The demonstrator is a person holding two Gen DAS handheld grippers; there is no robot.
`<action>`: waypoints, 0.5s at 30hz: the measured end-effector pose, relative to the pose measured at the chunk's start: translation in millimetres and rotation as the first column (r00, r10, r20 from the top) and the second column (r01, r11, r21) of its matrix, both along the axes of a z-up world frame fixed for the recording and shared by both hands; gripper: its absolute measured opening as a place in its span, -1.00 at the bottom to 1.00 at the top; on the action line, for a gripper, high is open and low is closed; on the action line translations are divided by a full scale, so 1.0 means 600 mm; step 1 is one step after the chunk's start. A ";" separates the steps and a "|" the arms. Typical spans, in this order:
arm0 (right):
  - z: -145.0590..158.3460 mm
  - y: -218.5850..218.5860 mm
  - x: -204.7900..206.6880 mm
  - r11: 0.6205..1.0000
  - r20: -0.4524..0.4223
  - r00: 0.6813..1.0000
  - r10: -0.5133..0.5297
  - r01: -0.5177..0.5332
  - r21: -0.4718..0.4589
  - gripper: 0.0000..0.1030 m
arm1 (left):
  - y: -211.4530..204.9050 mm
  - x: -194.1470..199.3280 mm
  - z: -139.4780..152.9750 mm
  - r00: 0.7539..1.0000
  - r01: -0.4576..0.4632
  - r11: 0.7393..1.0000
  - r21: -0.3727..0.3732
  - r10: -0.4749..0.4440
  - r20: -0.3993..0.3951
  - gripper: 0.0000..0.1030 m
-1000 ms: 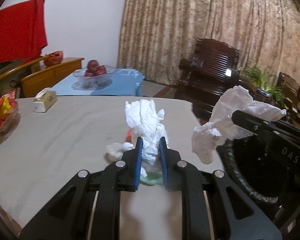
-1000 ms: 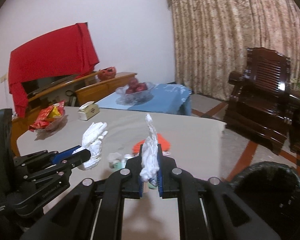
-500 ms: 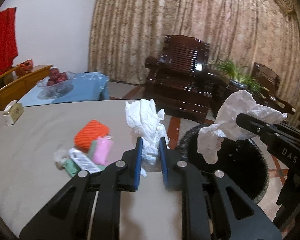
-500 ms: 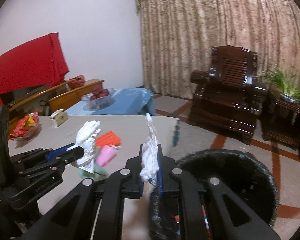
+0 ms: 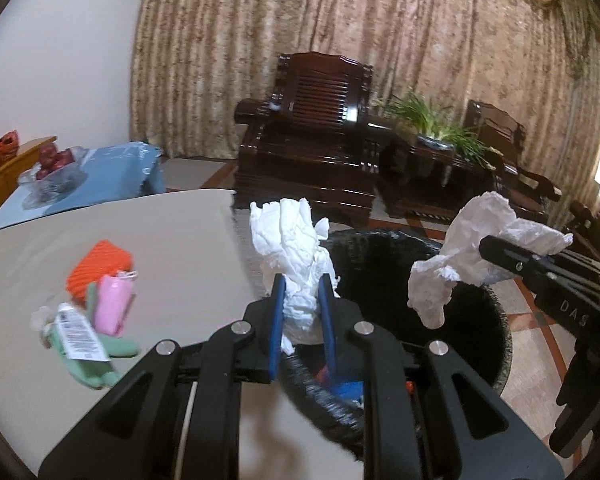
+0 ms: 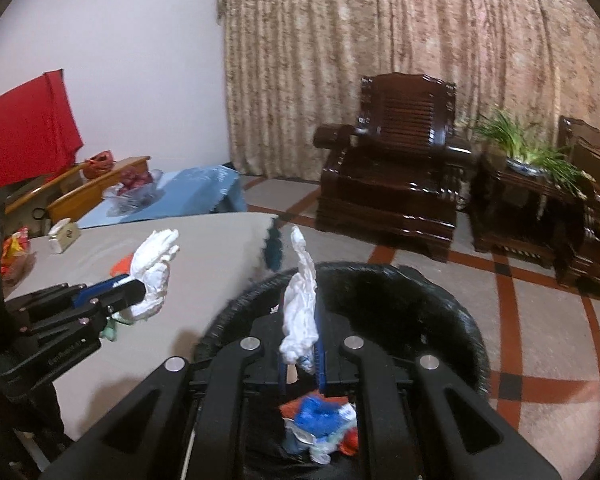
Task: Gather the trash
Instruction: 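Carry the white tissue and white plastic over the bin and open both tools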
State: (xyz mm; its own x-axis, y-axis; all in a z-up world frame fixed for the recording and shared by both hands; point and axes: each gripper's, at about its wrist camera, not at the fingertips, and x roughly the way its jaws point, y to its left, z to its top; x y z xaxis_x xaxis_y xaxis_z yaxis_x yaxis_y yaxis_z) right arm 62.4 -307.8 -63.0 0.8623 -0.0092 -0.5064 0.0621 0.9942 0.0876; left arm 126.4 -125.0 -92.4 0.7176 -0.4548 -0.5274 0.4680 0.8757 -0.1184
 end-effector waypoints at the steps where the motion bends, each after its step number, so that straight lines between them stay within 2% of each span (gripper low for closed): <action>1: -0.004 -0.007 -0.001 1.000 -0.005 1.000 -0.010 0.010 0.001 -0.80 | -0.012 0.002 -0.004 1.000 0.011 1.000 0.001 -0.011 -0.005 -0.69; 8: -0.033 -0.055 -0.010 0.997 -0.042 0.996 -0.076 0.076 0.007 -0.80 | -0.081 0.015 -0.037 0.997 0.077 0.997 0.008 -0.077 -0.027 -0.69; 15: -0.050 -0.089 -0.010 0.994 -0.063 0.992 -0.109 0.110 0.007 -0.80 | -0.119 0.027 -0.055 0.993 0.112 0.994 -0.005 -0.112 -0.046 -0.67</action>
